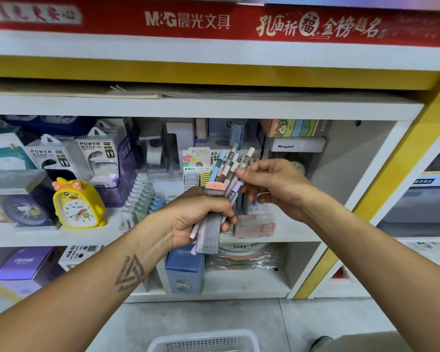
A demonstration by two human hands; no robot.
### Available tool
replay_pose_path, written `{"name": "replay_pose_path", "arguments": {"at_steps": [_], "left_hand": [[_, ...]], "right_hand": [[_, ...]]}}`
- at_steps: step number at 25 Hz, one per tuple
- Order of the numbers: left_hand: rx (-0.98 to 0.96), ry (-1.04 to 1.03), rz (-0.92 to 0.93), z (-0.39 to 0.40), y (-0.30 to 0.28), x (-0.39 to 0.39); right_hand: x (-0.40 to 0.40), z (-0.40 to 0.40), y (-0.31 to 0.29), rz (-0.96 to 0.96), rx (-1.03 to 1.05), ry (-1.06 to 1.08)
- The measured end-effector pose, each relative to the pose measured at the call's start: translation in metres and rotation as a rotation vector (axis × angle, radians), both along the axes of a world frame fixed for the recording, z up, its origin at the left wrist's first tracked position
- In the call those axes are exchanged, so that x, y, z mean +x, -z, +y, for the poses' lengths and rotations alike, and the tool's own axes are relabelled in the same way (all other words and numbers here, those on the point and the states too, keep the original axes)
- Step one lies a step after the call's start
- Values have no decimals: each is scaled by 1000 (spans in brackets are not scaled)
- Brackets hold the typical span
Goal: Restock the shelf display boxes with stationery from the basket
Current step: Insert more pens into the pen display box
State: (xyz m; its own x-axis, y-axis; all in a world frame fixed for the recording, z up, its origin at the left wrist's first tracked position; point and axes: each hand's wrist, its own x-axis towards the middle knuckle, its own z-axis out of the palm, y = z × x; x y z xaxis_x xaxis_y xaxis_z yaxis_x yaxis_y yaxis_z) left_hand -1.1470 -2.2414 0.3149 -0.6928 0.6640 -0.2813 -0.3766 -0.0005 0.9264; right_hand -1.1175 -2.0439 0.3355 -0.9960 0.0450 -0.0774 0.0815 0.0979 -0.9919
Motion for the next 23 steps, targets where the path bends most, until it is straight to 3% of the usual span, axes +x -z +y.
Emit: {"name": "replay_pose_path", "arguments": {"at_steps": [10,14,20,23], "left_hand": [[36,-80,5,3,-1,1],[19,-156,-30,7,1,1],[-40,-278,11,12,1,-4],[-57,-294,-1,12,3,-6]], "right_hand": [[-1,0,-4,-17,-13,-118],[0,1,-4,56,135,-148],[-5,12,-2,144,102,69],[-7,25,-4,139,-23,195]]}}
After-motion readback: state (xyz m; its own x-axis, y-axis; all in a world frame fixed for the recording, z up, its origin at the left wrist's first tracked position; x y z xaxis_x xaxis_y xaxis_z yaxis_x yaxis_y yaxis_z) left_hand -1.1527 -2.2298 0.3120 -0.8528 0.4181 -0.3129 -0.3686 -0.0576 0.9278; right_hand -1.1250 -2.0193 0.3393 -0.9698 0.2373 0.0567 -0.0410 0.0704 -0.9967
